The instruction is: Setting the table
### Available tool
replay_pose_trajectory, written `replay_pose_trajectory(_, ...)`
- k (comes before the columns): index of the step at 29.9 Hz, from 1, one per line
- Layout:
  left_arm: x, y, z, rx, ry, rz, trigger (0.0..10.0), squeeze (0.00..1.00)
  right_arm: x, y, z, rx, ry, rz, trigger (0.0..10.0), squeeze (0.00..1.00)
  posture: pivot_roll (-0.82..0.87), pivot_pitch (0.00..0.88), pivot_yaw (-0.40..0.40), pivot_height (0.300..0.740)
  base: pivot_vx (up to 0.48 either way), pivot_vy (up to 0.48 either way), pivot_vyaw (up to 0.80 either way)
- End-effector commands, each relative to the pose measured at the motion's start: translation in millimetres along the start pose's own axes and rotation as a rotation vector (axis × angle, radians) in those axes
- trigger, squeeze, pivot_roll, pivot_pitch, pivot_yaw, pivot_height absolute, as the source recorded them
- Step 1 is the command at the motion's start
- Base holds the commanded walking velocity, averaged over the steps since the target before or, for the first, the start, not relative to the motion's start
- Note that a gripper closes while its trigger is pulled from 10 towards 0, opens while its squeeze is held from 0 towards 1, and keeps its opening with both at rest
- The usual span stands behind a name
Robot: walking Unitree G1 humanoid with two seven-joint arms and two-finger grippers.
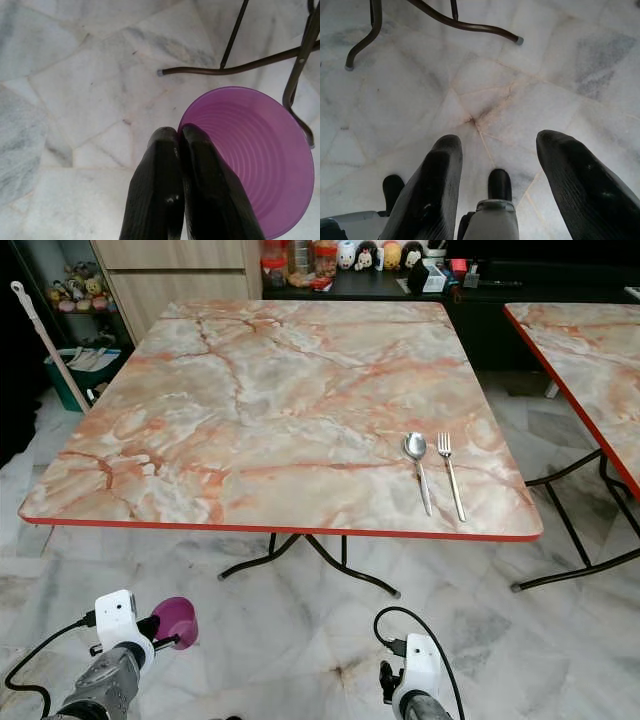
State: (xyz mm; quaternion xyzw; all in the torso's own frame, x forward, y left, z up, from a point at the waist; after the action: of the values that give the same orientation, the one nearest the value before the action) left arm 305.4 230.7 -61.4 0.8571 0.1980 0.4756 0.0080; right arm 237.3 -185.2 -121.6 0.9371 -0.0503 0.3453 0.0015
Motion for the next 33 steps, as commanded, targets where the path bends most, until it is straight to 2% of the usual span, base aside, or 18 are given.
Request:
replay_pose_trajectory(1, -10, -5.2, -3.3, 0.017, -0.022, 0.008, 10.0, 0.0, -1, 0.8, -0.6, 0.001, 0.002, 0.003, 10.0, 0.0, 0.03, 0.064, -0.016, 0.74, 0.0, 0.0, 0.0)
replay_pose_trajectory(7, -13, -4.0, -4.1, 0.005, -0.026, 0.045, 10.0, 0.0, 2, 3.3, -0.4, 0.003, 0.009, -0.004, 10.0, 0.0, 0.02, 0.058, -0.023, 0.74, 0.0, -0.273, 0.0)
replay_pose_trajectory(10, -16, -6.4, -5.5, 0.015, -0.028, 0.019, 10.0, 0.0, 3, 8.4, -0.7, -0.006, 0.015, -0.005, 10.0, 0.0, 0.02, 0.048, -0.02, 0.74, 0.0, -0.333, 0.0)
replay_pose_trajectory(12, -18, -5.9, -6.0, 0.006, -0.038, 0.051, 10.0, 0.0, 3, 10.1, -0.9, -0.011, 0.018, -0.001, 10.0, 0.0, 0.01, 0.04, -0.017, 0.74, 0.0, -0.319, 0.0)
replay_pose_trajectory(25, -24, -7.8, -7.9, 0.007, -0.052, 0.081, 10.0, 0.0, 1, 4.0, -0.8, 0.006, 0.015, 0.001, 10.0, 0.0, 0.01, 0.012, -0.016, 0.74, 0.0, -0.379, 0.0)
replay_pose_trajectory(33, -26, -11.5, -9.1, 0.013, -0.058, 0.088, 10.0, 0.0, 0, 3.6, -0.9, 0.008, 0.013, -0.002, 10.0, 0.0, 0.02, 0.0, -0.014, 0.74, 0.256, -0.402, 0.0)
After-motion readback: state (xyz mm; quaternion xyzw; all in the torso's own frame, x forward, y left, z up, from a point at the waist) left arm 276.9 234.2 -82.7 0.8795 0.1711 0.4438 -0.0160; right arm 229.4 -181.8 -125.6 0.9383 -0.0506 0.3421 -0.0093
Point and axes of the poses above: a point about 5 cm out from each wrist's last joint towards the gripper, its own z axis pointing out of the wrist towards the gripper, its own x axis along the axis of the wrist's last joint, y = z × x, the point moved 6 cm from there along z, pointing out of the wrist towards the gripper, and after that the axes turned 4 degrees about -z, right-handed, at the moved point
